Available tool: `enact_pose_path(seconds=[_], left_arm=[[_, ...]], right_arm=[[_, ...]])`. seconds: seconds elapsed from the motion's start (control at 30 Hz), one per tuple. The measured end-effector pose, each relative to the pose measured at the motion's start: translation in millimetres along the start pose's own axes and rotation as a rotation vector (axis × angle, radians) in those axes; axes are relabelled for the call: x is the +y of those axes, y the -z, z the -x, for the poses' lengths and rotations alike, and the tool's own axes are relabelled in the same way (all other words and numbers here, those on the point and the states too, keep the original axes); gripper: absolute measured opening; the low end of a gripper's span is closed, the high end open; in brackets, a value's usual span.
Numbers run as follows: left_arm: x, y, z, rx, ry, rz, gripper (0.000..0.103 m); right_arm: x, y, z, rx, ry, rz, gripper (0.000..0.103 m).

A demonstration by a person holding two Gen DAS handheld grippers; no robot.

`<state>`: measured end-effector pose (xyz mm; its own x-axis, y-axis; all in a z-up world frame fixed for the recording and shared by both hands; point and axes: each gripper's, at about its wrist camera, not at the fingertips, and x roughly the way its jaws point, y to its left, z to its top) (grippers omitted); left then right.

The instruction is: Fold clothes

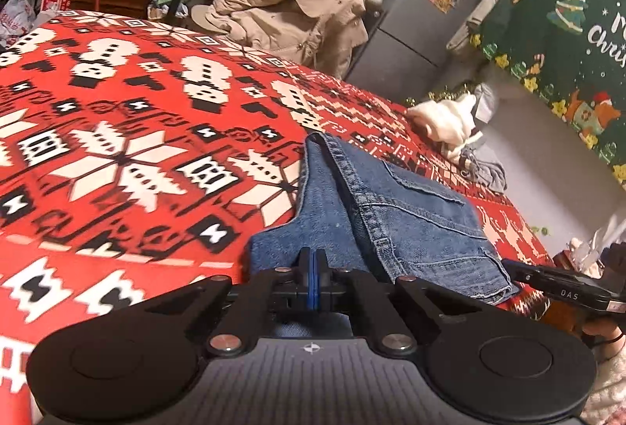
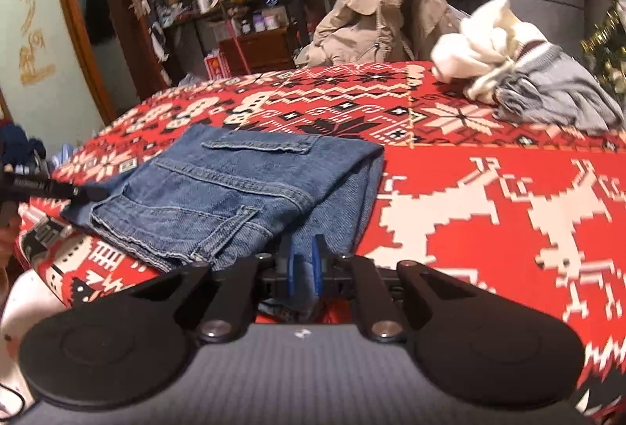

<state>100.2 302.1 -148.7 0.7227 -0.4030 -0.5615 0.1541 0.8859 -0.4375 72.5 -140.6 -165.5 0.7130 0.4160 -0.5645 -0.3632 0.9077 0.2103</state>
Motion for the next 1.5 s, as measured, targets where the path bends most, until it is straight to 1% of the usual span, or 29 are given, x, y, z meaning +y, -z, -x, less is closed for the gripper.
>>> enact_pose_path(seconds=[0.1,0.2,0.3,0.37,0.43,0.5,0.63,0.73,0.8,0.87,1.07,1.13,1.17,1.27,1.3,1.33,1.37,1.47,1.5], left_arm=[[-0.7,-0.6,6.3,-0.004,-0.041,-0.002,0.003],[-6.3,-9.9,4.0,-0.003,-0.023,0.006,0.004],[-22.5,-24.4,-12.1,-0.001,-0.028,-0.044,0.004],[-33.6,-31.2,-31.4,0.013,-0.041,-0.083,0.004],[-38.6,-32.9,-48.9,0.035,-0.046,-0.112,0.004],[-37.0,-28.4,-59.7,0.065,-0.051,-0.117,0.002],[-29.1,-20.1,-49.3,0.067,-0.015,-0.093,0.003],[-25.9,-11.2,-34.3,0.061,-0.020,-0.099,0.003],[-25.7,-5.0,-23.4,0.052,-0.035,-0.108,0.003],[-28.4,-1.2,-15.6,0.041,-0.066,-0.122,0.003],[-46.3,3.0,-5.3,0.029,-0.146,-0.235,0.003],[-45.4,3.4,-1.4,0.027,-0.151,-0.236,0.003],[-43.1,2.9,-0.1,0.025,-0.145,-0.217,0.003],[-36.4,-1.4,0.5,0.023,-0.115,-0.139,0.002],[-36.8,-3.9,-0.6,0.015,-0.111,-0.128,0.002],[-37.8,-6.3,-2.2,0.007,-0.110,-0.124,0.002],[-40.2,-8.0,-5.6,0.002,-0.115,-0.133,0.002],[-45.7,-9.1,-21.1,0.024,-0.135,-0.157,0.002],[-47.5,-7.0,-26.4,0.034,-0.152,-0.185,0.003]], right_arm=[[-1.4,0.8,2.2,-0.003,0.001,-0.008,0.010],[0.8,-4.1,2.8,-0.001,0.001,-0.005,0.011],[6.4,-14.4,3.4,-0.015,-0.013,0.006,0.012],[11.3,-22.6,1.6,-0.035,-0.018,0.021,0.012],[14.7,-29.5,-3.0,-0.047,-0.011,0.031,0.012],[12.7,-32.8,-11.1,-0.039,-0.003,0.009,0.012],[5.0,-22.7,-22.6,0.010,0.012,-0.033,0.012],[2.7,-10.1,-19.8,0.021,0.010,-0.017,0.009],[1.6,-7.5,-15.6,0.027,0.007,-0.011,0.009],[0.4,-6.5,-14.0,0.028,0.007,-0.010,0.009],[4.3,-5.6,-13.6,0.024,0.027,0.006,0.009],[4.3,-4.7,-12.7,0.021,0.028,0.003,0.009],[4.1,-4.5,-12.5,0.019,0.026,-0.002,0.009],[1.1,-5.8,-10.3,0.015,0.010,-0.041,0.010],[0.2,-7.3,-9.1,0.013,0.001,-0.056,0.012],[0.3,-9.8,-7.3,0.006,-0.010,-0.065,0.012],[1.2,-12.7,-5.5,-0.005,-0.017,-0.068,0.012],[9.0,-20.1,-5.2,-0.018,-0.016,-0.038,0.012],[11.7,-20.6,-7.1,-0.014,-0.006,-0.023,0.012]])
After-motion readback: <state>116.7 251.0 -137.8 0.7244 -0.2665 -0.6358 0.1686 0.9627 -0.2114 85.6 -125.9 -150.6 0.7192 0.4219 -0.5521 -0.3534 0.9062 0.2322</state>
